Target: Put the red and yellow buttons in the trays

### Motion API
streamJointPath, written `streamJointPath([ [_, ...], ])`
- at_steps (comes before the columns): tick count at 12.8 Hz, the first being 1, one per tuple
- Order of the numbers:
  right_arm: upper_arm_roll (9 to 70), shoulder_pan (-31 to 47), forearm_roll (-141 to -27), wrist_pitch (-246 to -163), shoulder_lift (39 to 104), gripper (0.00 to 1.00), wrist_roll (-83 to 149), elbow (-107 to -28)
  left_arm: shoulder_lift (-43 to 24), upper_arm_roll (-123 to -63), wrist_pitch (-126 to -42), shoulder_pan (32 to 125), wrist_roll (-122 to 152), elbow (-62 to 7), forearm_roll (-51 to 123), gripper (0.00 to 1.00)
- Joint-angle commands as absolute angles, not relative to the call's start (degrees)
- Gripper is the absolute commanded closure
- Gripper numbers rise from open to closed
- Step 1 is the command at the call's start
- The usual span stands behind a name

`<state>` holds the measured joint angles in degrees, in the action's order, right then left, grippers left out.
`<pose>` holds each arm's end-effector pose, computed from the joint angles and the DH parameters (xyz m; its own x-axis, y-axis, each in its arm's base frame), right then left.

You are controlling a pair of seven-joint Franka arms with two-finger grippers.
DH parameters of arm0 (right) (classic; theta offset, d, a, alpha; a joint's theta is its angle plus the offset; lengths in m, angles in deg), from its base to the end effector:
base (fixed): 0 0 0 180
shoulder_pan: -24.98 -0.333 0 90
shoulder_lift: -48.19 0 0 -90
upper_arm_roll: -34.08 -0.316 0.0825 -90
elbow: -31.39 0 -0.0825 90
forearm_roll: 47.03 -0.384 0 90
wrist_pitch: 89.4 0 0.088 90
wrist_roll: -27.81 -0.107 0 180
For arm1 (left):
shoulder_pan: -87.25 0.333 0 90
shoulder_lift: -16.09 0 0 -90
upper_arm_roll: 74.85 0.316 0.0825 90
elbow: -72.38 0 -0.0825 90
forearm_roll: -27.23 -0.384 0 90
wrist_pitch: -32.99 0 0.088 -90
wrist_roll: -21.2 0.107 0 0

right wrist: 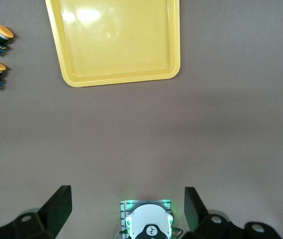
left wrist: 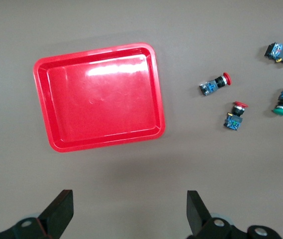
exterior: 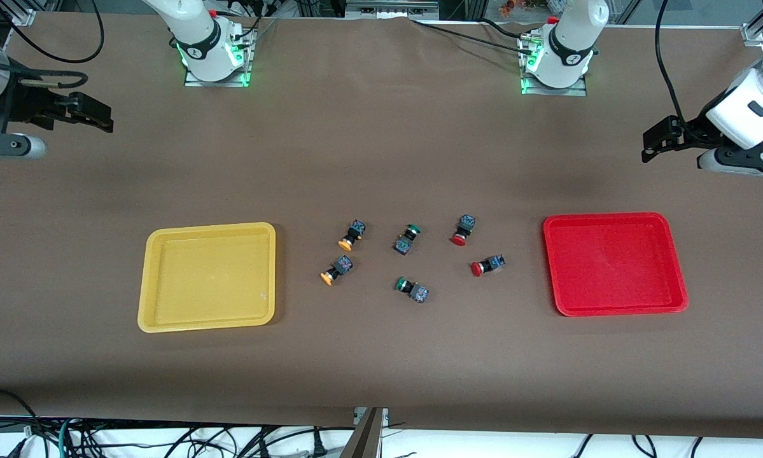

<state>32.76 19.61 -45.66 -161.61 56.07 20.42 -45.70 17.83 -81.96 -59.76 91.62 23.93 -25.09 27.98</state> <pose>0.5592 0.0614 0.6268 0.9761 -0.0218 -0.2163 -0.0115 -0.9987 0.0489 0.5448 -0.0283 0.5836 0.9942 -0.0944 -0.0517 -0.0939 -0.9955 0.0117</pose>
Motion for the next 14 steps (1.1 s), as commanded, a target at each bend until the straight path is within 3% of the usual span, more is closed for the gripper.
streamJointPath([
  [1,32.58,19.71,-44.57,-164.88,58.55,0.00,21.13,-45.43,14.26,-82.24,-57.72,90.86,24.02,-23.52,28.90,0.00],
  [4,32.32,18.75,-45.44,-166.39,64.52,0.00,20.95,-45.78,2.17,-83.03,-57.88,86.13,23.93,-19.76,29.61,0.00],
  [8,32.32,12.25,-45.62,-176.73,73.56,0.00,5.99,-45.78,-17.27,-83.03,-62.53,80.58,24.28,-5.61,29.17,0.00],
  [11,32.32,7.69,-49.64,-187.02,79.72,0.00,-7.13,-45.95,-22.84,-82.94,-73.58,77.94,36.68,-5.14,28.29,0.00],
  [14,32.32,1.37,-50.89,-195.81,85.00,0.00,-19.52,-45.96,-25.91,-82.85,-78.44,76.89,52.46,-5.41,26.63,0.00],
])
